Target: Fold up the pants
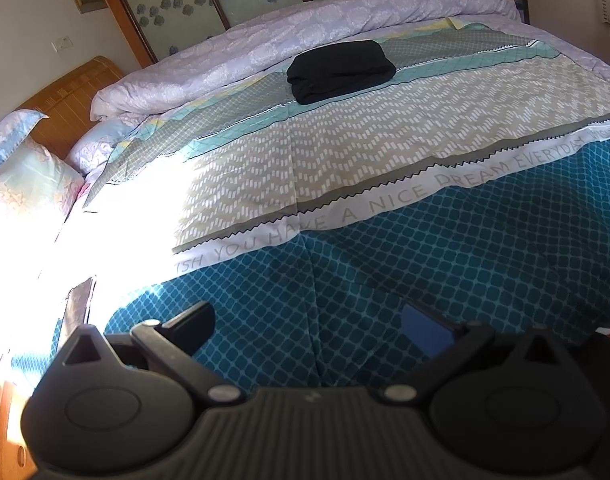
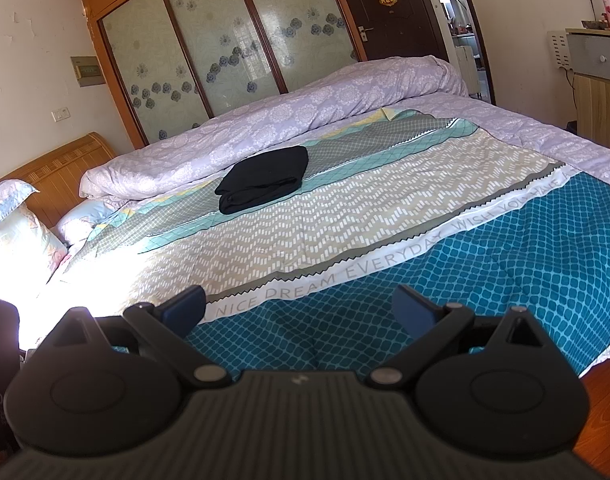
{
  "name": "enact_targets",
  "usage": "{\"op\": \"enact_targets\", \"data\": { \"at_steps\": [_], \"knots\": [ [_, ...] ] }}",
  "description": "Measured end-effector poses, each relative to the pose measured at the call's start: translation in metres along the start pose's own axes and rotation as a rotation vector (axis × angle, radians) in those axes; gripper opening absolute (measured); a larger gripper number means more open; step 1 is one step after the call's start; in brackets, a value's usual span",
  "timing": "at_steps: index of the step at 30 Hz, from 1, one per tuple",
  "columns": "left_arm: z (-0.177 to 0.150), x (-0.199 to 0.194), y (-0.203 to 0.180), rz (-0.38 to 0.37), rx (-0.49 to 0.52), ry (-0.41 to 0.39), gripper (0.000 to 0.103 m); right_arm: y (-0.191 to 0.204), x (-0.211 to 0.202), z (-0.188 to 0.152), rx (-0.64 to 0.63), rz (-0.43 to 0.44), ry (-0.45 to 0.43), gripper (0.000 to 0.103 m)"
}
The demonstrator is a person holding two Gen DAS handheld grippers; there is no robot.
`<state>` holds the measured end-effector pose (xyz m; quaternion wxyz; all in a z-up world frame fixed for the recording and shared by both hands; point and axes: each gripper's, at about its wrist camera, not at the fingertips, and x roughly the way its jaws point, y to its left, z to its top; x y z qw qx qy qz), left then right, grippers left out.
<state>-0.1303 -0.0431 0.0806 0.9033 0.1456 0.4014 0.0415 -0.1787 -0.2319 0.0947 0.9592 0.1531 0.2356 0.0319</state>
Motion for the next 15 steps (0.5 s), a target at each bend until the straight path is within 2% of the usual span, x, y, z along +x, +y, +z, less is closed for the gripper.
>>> {"op": "enact_targets", "data": {
  "at_steps": [15],
  "knots": [
    [0.0013,-0.0015,0.0005,-0.018,-0.013,0.004,0.103,-0.0004,-0.0002,0.0004,0.000,0.001,0.000,0.101]
  ]
}}
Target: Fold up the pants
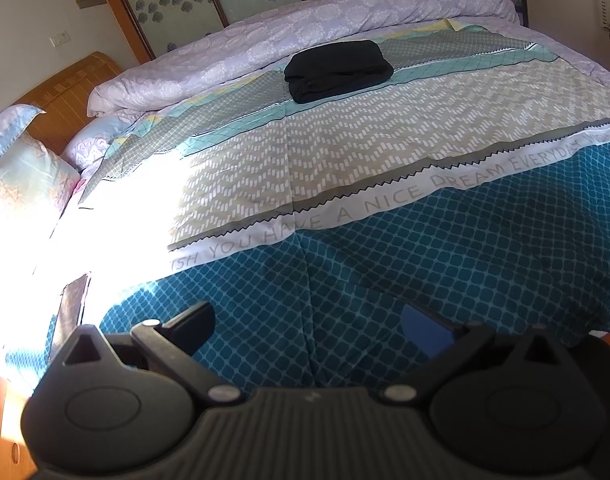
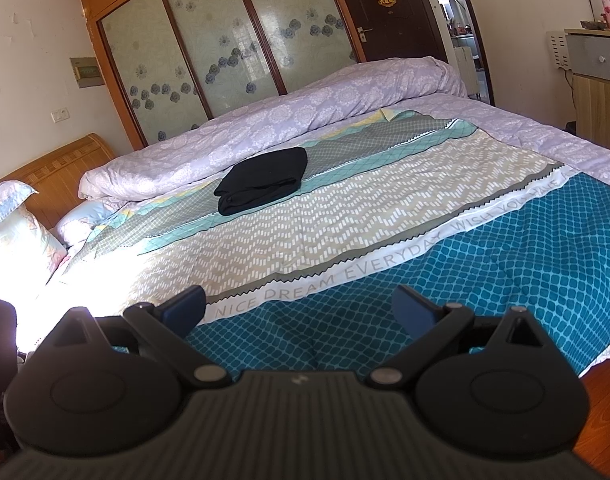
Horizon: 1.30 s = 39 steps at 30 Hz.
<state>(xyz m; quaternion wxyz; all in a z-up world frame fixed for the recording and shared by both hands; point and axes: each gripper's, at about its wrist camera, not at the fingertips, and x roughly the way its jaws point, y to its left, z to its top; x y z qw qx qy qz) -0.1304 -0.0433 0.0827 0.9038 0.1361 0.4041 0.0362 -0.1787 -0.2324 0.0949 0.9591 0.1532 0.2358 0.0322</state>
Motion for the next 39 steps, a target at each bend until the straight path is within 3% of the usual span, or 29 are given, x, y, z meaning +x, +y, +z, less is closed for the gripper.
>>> {"op": "enact_targets", "data": {
  "at_steps": [39],
  "knots": [
    [0.0023,0.0008,0.0021,-0.005,-0.023,0.012,0.103,0.0013,-0.0003,0.0001,0.001,0.000,-0.002,0.101]
  ]
}}
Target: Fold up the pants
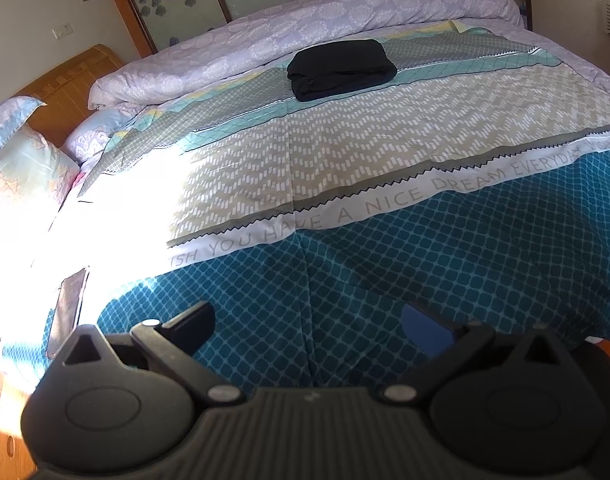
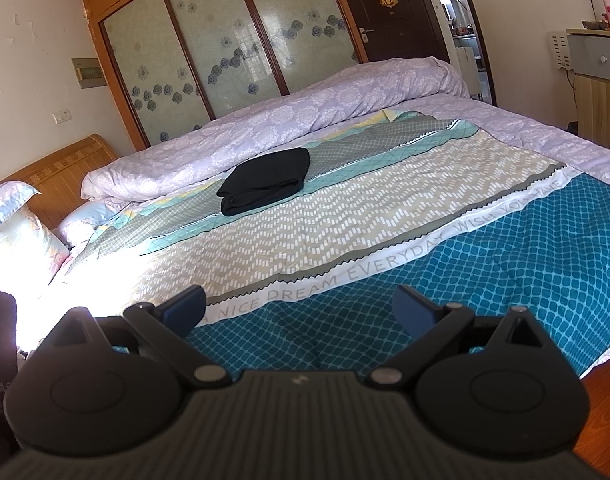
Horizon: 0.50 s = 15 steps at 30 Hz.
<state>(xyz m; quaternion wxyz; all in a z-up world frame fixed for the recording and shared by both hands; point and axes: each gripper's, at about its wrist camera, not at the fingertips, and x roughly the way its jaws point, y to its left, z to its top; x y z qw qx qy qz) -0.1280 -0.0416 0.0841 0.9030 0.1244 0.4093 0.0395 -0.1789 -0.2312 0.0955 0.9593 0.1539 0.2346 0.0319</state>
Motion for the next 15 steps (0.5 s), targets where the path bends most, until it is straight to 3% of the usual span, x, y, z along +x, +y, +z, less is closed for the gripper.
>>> {"op": "enact_targets", "data": {
  "at_steps": [15],
  "knots": [
    [-0.0016,0.0013,-0.0015,0.006,0.005,0.007,0.103,0.0002,0.0001,-0.0003,0.001,0.000,0.000,0.101]
  ]
}}
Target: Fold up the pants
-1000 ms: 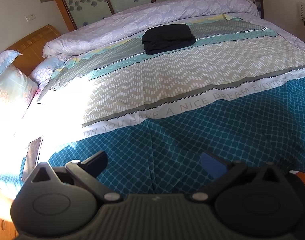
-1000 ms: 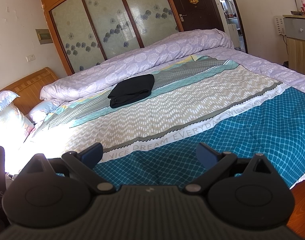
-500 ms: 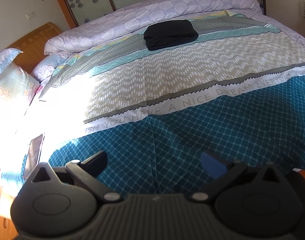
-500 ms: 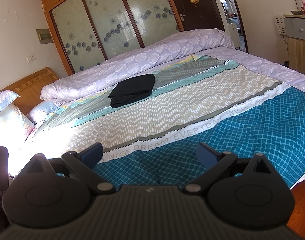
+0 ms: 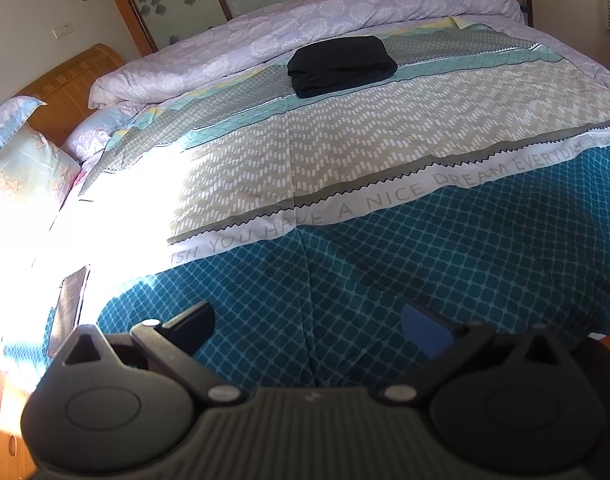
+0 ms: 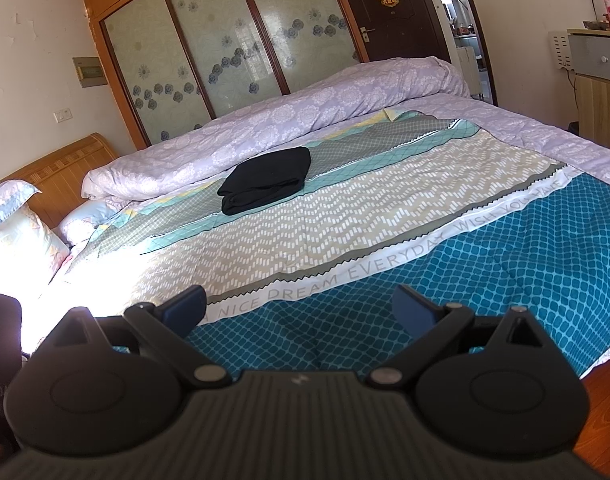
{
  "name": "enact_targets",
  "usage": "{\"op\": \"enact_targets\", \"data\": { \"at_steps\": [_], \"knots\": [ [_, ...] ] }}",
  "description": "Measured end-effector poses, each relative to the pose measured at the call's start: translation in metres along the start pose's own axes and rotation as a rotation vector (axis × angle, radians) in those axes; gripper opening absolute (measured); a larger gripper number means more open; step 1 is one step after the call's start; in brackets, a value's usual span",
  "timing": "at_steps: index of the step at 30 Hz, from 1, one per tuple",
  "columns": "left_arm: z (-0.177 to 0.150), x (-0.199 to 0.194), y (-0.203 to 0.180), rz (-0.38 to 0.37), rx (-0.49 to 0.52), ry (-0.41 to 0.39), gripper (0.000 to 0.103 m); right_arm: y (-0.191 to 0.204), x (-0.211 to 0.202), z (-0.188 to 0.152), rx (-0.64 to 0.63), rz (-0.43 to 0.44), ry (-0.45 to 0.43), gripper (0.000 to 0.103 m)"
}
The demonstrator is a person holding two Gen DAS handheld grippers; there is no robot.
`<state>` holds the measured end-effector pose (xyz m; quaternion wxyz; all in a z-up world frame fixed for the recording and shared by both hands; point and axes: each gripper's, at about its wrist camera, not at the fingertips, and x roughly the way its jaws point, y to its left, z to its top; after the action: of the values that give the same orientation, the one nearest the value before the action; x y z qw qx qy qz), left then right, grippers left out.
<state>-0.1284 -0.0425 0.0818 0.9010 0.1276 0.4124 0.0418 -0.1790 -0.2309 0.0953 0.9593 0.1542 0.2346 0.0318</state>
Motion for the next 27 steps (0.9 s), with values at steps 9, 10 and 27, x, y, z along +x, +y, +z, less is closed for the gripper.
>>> {"op": "enact_targets", "data": {
  "at_steps": [9,10,27],
  "knots": [
    [-0.0007,0.0021,-0.0001,-0.010,-0.003,0.014,0.103,0.0000,0.0001,-0.0001,0.000,0.000,0.000,0.100],
    [-0.0008,0.0023,-0.0001,-0.011,-0.004,0.016,0.103,0.0000,0.0002,-0.0001,0.000,0.000,0.000,0.100],
    [-0.0008,0.0039,0.0006,-0.014,-0.010,0.024,0.103,0.0005,0.0015,-0.0016,-0.002,0.008,0.004,0.100]
  ]
}}
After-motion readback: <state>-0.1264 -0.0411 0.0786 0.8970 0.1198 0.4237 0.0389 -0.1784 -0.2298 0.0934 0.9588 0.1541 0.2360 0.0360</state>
